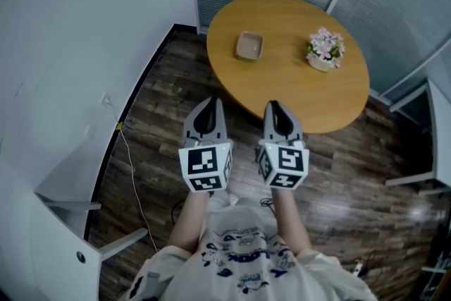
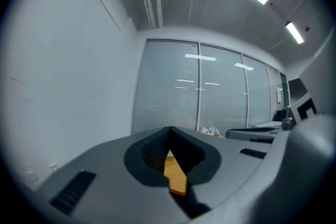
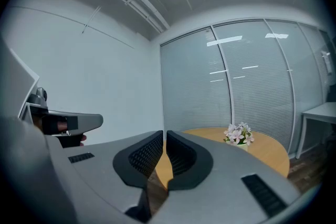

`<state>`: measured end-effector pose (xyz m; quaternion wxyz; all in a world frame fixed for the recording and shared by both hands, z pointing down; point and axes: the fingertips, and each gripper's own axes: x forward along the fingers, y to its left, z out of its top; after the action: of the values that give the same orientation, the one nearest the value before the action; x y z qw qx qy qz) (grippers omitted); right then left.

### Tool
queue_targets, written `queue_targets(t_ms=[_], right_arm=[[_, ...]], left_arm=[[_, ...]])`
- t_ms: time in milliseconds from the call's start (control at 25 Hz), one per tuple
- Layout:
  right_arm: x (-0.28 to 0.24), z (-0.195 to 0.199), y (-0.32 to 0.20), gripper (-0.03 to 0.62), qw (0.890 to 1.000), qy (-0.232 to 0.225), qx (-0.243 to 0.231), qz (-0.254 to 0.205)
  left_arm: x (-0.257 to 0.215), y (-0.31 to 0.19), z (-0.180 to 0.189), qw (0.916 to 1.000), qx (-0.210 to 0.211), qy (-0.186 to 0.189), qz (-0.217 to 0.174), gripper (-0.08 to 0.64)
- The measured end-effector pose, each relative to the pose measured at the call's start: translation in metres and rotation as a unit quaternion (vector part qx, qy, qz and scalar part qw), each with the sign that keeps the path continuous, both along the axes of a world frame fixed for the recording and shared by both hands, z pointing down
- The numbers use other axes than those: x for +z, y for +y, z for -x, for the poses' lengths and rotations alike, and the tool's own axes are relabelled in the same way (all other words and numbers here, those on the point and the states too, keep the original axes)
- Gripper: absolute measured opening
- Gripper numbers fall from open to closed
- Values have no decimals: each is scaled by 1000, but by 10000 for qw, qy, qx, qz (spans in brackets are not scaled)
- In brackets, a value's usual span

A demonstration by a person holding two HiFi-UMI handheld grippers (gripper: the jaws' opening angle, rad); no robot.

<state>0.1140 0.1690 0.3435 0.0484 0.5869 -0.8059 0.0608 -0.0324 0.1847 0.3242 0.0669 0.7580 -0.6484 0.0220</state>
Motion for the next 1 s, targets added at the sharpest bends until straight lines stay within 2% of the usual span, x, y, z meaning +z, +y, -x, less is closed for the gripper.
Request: queue_targets(t_ms=[400, 1000], right_arm=[[14, 10, -53, 21, 10000, -2, 23, 93], [25, 26, -193, 21, 9988, 66, 416, 265]], left_arm=[[14, -54, 10, 9999, 13, 44, 94, 5], [29, -202, 32, 9990, 322, 73, 306, 5]])
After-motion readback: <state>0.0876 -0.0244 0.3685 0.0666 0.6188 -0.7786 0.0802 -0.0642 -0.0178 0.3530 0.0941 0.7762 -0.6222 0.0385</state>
